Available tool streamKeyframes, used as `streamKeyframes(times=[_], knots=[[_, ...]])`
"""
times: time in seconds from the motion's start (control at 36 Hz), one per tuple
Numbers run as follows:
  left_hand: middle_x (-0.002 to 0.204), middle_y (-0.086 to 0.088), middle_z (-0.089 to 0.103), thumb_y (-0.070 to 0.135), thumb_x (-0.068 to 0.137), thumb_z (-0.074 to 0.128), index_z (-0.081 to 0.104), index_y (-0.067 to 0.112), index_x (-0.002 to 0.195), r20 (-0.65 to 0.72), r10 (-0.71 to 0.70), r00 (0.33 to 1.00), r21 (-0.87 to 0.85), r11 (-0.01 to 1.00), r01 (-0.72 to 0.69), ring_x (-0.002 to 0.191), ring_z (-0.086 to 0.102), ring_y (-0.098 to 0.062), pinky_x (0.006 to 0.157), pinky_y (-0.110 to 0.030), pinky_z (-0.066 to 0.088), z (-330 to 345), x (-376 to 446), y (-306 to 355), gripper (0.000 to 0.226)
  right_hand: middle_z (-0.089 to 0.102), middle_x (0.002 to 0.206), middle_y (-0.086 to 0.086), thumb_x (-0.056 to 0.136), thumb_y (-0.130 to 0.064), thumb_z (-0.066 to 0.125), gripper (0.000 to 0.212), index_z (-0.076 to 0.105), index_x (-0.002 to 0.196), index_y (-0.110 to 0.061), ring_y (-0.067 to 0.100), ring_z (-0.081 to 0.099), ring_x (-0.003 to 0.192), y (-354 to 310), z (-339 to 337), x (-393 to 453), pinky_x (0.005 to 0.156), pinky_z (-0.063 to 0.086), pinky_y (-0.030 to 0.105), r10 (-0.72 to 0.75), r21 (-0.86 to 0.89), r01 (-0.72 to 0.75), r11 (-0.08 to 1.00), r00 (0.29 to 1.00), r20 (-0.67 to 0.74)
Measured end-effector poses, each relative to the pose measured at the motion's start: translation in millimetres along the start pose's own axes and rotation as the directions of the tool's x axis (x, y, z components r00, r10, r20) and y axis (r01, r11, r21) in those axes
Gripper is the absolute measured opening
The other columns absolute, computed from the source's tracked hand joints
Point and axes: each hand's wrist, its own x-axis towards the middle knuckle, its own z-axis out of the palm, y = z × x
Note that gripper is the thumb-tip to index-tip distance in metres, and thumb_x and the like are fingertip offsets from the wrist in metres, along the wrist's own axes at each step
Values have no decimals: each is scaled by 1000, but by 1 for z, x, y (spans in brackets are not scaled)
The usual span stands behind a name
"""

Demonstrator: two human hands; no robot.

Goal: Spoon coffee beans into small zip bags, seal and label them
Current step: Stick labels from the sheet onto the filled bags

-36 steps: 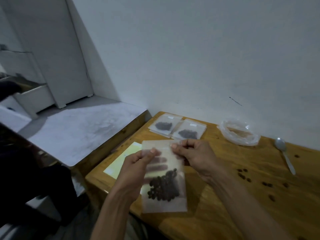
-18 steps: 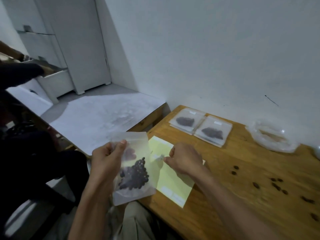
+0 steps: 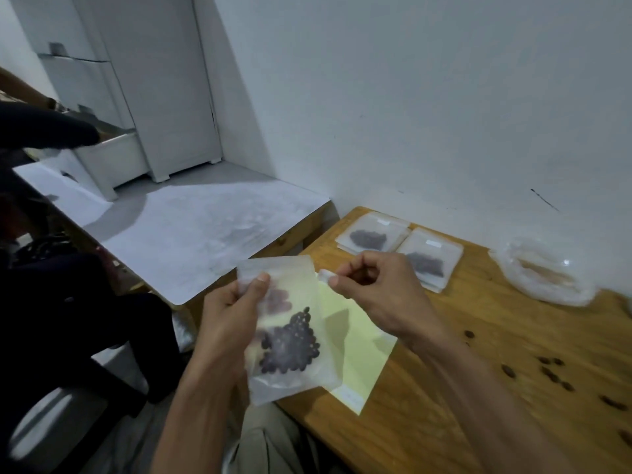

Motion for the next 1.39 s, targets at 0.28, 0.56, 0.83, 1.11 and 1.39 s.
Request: streamKeyframes(times=[0.28, 0.56, 0.83, 1.11, 1.39], knots=[[87, -16, 77, 26, 96, 60, 78, 9, 83, 218, 21, 976, 34, 999, -29, 86, 75, -28, 89, -52, 54, 55, -28, -4, 28, 71, 74, -12, 85, -27, 78, 6, 74, 82, -23, 1, 66, 67, -4, -11, -14, 68, 59, 24, -128, -313, 102, 944, 990, -63], [87, -12, 78, 25, 91, 65, 78, 5, 89, 310, 69, 948, 73, 993, -96, 87, 75, -24, 85, -42, 54, 83, -42, -5, 24, 69, 76, -9, 82, -24, 75, 7, 71, 77, -22, 9, 65, 77, 4, -34, -26, 71, 61, 35, -112, -416, 32, 909, 979, -170], [81, -12, 77, 12, 86, 70, 75, 11, 84, 334, 157, 929, 75, 978, -192, 84, 75, -27, 72, -43, 58, 96, -40, -5, 5, 69, 97, -4, 72, -25, 89, 52, 57, 112, -20, 10, 67, 88, 13, -60, -34, 73, 55, 25, 273, 240, -235, 942, 952, -138], [84, -8, 78, 11, 83, 77, 73, 11, 95, 338, 83, 938, 128, 983, -133, 79, 76, -25, 71, -43, 61, 134, -13, -3, 13, 73, 104, -3, 81, -30, 81, 41, 59, 116, -29, 11, 71, 93, 46, -74, -29, 79, 61, 34, 282, 280, -231, 932, 947, -156], [104, 8, 61, 24, 66, 91, 46, 24, 125, 447, 140, 884, 322, 896, -305, 92, 64, -10, 54, -16, 53, 186, 45, -4, 74, 73, 106, 4, 85, -8, 76, 39, 58, 117, -23, 19, 73, 92, 75, -107, 7, 76, 63, 41, 364, 501, -189, 844, 889, -278]])
